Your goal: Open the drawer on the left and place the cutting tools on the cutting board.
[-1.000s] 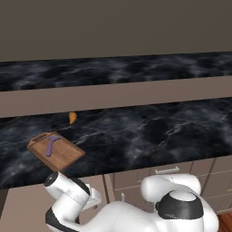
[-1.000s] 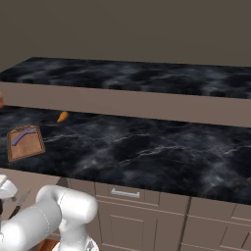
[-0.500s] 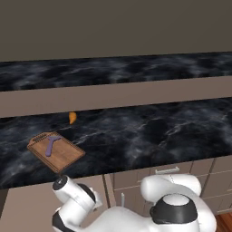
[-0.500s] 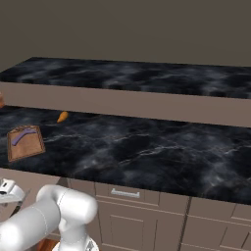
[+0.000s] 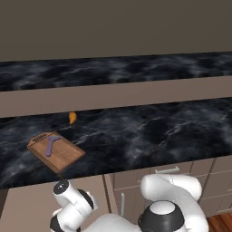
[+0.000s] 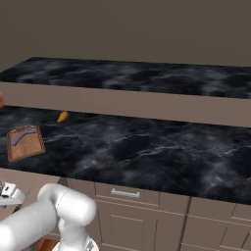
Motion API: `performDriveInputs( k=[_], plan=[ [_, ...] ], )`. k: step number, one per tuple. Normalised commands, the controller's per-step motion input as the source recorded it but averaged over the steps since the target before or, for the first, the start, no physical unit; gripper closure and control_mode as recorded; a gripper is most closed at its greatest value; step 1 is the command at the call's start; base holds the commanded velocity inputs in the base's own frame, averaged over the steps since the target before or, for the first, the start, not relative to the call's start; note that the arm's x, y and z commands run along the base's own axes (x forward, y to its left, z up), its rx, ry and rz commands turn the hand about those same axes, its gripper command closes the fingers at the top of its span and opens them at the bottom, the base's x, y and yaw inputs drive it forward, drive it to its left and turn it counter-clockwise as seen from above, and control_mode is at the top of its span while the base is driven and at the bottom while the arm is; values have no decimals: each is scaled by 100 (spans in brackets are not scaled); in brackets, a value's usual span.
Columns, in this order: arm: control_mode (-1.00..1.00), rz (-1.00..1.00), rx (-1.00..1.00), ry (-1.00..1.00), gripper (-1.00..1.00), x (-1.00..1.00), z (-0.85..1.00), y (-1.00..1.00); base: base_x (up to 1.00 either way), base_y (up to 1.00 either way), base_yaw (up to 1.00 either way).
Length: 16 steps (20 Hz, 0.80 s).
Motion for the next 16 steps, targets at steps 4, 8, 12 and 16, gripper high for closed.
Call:
performDriveInputs(
  k=[4,8,12,16],
  plan=[
    [-100,0,5,4,-100,20,-25,28,0,0,0],
    [-100,0,5,7,-100,26,-30,25,0,0,0],
    [-100,0,3,6,-100,14,-35,19,0,0,0],
    [-100,0,2,6,-100,0,-37,13,0,0,0]
  ],
)
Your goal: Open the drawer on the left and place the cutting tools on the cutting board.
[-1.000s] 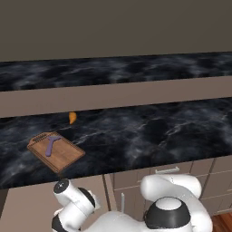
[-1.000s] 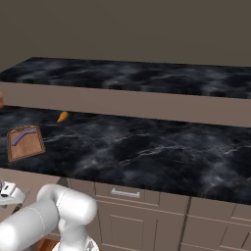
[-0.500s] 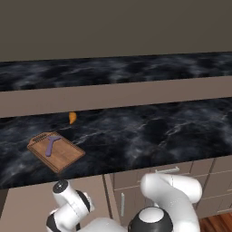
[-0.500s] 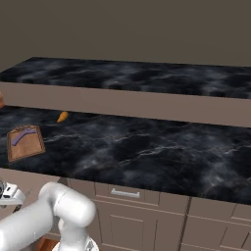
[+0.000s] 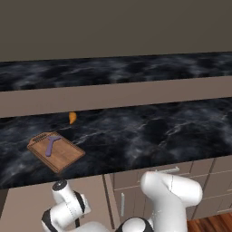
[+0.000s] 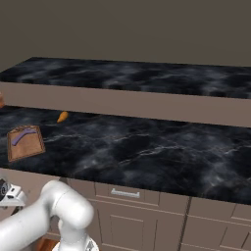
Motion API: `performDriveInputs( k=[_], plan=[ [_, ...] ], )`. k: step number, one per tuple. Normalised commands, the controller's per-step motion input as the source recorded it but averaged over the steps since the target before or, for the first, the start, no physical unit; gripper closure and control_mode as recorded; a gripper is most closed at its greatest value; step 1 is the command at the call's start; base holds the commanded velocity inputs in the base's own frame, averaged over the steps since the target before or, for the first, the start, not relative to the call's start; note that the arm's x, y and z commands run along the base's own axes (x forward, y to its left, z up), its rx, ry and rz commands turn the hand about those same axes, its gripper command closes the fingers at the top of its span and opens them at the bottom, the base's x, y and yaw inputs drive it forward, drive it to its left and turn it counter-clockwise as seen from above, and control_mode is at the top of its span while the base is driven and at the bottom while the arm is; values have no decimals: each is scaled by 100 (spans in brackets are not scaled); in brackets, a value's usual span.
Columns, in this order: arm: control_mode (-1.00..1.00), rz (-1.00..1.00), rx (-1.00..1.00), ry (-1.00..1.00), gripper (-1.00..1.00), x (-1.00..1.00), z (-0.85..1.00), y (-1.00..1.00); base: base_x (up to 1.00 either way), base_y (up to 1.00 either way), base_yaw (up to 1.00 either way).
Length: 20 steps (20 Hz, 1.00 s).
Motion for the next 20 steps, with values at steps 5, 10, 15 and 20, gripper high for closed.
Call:
performDriveInputs(
  k=[5,10,15,20],
  plan=[
    [-100,0,1,5,-100,0,-37,17,0,0,0],
    [-100,0,0,1,-100,-1,-44,16,0,0,0],
    [-100,0,0,0,100,-14,-52,19,0,0,0],
    [-100,0,1,0,100,-64,-36,3,0,0,0]
  ],
)
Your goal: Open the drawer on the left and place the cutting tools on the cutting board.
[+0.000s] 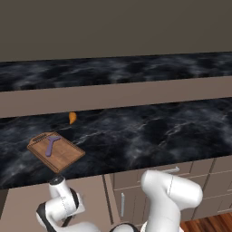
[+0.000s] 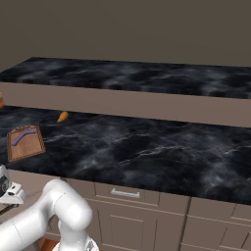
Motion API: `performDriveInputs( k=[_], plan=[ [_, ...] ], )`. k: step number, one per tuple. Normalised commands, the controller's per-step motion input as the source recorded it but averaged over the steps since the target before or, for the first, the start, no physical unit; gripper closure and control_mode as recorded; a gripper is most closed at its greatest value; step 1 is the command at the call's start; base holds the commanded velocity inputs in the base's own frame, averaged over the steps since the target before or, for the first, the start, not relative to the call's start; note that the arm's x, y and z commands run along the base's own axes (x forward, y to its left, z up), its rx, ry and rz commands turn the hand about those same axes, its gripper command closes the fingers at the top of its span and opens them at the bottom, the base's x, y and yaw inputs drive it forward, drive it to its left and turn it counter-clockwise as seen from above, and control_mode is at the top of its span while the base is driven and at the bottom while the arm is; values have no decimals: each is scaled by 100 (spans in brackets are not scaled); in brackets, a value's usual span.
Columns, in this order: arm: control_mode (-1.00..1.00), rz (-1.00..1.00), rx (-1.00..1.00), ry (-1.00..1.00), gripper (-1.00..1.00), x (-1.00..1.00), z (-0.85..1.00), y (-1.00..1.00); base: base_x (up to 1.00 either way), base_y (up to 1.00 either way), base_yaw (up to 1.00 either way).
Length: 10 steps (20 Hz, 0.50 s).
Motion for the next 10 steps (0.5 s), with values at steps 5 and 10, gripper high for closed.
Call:
performDriveInputs(
  k=[5,10],
  plan=[
    [-100,0,7,-7,100,-78,0,3,0,0,0],
    [-100,0,13,-10,100,-41,72,0,0,0,0]
  ],
)
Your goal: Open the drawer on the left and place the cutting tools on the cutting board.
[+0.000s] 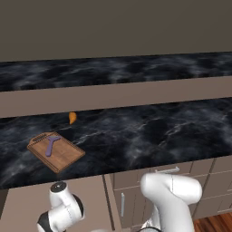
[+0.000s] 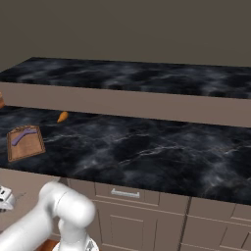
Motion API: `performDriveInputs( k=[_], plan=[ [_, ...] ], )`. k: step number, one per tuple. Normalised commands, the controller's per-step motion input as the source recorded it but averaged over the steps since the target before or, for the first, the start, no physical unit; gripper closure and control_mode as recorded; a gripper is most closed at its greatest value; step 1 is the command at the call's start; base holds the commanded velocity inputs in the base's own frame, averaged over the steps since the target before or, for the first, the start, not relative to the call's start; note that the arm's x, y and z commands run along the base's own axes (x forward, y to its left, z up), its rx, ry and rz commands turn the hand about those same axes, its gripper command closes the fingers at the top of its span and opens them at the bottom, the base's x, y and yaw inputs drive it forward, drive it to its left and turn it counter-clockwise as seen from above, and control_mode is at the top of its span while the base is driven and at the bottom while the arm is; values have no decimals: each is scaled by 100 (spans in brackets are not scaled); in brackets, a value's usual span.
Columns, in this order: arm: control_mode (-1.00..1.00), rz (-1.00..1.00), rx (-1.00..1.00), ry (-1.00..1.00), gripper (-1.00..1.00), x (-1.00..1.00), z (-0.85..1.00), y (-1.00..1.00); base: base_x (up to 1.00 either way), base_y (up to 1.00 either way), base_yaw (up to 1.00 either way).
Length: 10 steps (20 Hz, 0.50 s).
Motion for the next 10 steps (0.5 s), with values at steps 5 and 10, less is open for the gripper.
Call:
performDriveInputs(
  k=[5,10],
  plan=[
    [-100,0,17,-6,100,-22,100,0,0,0,0],
    [-100,0,14,0,100,-18,99,0,0,0,0]
  ],
)
